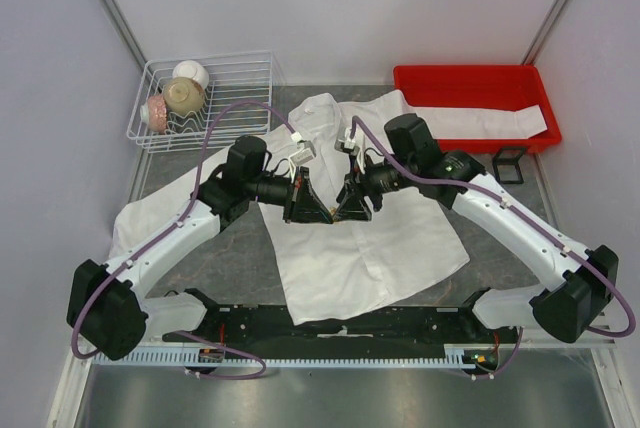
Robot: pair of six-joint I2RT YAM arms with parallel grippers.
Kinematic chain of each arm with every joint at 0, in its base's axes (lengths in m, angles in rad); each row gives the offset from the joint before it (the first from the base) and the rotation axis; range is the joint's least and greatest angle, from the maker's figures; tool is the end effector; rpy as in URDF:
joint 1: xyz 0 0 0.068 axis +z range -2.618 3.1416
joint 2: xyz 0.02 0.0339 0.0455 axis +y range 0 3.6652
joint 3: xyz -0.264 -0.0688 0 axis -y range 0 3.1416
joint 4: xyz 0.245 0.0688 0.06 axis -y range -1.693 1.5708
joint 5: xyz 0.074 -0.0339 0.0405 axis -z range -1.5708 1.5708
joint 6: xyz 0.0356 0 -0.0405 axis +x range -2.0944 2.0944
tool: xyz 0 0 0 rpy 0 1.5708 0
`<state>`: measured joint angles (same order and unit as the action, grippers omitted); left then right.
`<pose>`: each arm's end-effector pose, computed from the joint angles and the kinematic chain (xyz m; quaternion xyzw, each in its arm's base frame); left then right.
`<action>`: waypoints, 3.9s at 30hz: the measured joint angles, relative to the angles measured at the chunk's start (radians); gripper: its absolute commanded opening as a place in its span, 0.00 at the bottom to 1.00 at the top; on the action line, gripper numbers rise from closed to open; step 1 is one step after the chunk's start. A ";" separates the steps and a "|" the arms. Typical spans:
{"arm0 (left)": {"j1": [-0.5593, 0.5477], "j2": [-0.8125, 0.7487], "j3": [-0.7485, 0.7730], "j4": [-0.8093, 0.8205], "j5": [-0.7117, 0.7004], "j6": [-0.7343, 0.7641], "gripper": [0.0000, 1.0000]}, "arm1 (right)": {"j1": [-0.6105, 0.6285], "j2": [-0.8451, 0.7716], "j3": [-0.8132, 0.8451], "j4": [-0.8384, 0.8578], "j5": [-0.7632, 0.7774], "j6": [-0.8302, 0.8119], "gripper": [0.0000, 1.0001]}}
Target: Pin the brooch onto the clothing
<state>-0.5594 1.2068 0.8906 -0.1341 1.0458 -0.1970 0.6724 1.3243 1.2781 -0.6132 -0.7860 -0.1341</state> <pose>0.2042 -0.1642 0.3011 0.3933 0.6741 -0.5631 0.2716 0.2045 0.1950 0.3574 -0.4805 0.6968 0.4396 0.3005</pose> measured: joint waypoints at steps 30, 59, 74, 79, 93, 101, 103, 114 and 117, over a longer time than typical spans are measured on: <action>0.010 0.012 0.000 0.001 -0.050 -0.041 0.02 | 0.043 0.015 0.051 -0.089 0.194 -0.128 0.54; -0.273 -0.480 -0.136 0.103 -0.548 0.919 0.02 | -0.066 -0.197 -0.029 -0.005 0.100 -0.285 0.64; -0.273 -0.459 -0.136 0.107 -0.511 0.912 0.02 | 0.093 -0.337 -0.124 0.202 0.094 -0.369 0.47; -0.273 -0.449 -0.136 0.107 -0.509 0.898 0.02 | 0.137 -0.322 -0.124 0.209 0.120 -0.388 0.41; -0.273 -0.429 -0.136 0.104 -0.510 0.890 0.02 | 0.196 -0.303 -0.124 0.221 0.193 -0.439 0.27; -0.274 -0.428 -0.136 0.092 -0.511 0.890 0.02 | 0.224 -0.294 -0.124 0.200 0.239 -0.509 0.25; -0.273 -0.428 -0.136 0.084 -0.512 0.890 0.02 | 0.230 -0.292 -0.124 0.191 0.249 -0.527 0.23; -0.271 -0.411 -0.119 0.030 -0.520 0.890 0.06 | 0.264 -0.267 -0.111 0.142 0.318 -0.638 0.00; -0.271 -0.406 -0.098 0.003 -0.522 0.890 0.43 | 0.269 -0.263 -0.099 0.134 0.341 -0.667 0.00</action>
<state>-0.8307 0.8005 0.7925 -0.1314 0.5236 0.6930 0.9417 1.0615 1.1793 -0.4793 -0.4450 -0.8009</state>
